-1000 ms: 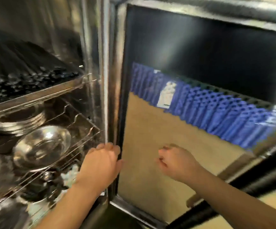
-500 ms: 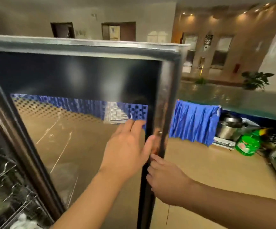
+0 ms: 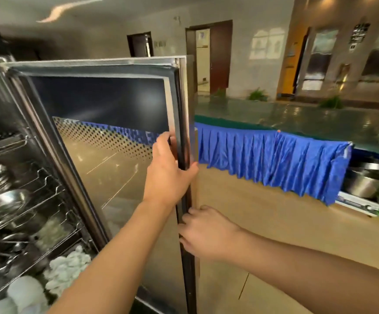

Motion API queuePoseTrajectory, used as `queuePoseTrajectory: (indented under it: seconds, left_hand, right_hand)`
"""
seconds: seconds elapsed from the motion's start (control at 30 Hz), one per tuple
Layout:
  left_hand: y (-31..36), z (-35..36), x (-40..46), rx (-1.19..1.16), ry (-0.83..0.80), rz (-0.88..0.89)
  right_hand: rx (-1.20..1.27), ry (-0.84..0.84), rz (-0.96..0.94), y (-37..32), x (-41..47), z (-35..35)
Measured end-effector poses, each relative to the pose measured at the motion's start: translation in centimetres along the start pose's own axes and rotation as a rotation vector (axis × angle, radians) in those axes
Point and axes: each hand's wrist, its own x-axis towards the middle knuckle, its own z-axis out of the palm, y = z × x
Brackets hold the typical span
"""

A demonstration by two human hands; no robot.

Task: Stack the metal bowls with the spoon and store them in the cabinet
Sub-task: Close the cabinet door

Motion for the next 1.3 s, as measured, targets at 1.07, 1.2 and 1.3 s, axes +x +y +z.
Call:
queuePoseTrajectory:
  seconds: [1.07, 1.2, 1.3]
  left_hand:
    - [-4.5, -34.5, -21.8, 0.281, 0.485, -0.354]
    - [-6.5, -37.8, -21.7, 0.279, 0.531, -0.393]
    - [-8.6, -40.3, -21.4, 0.308, 0.584, -0.412]
  right_hand:
    - [0.859, 0.307, -0.058, -22.9, 12.0, -6.9]
    - [0.879, 0.288, -0.078, -26.3, 15.4, -7.0]
    - [0.889, 0.281, -0.095, -28.7, 18.0, -7.3]
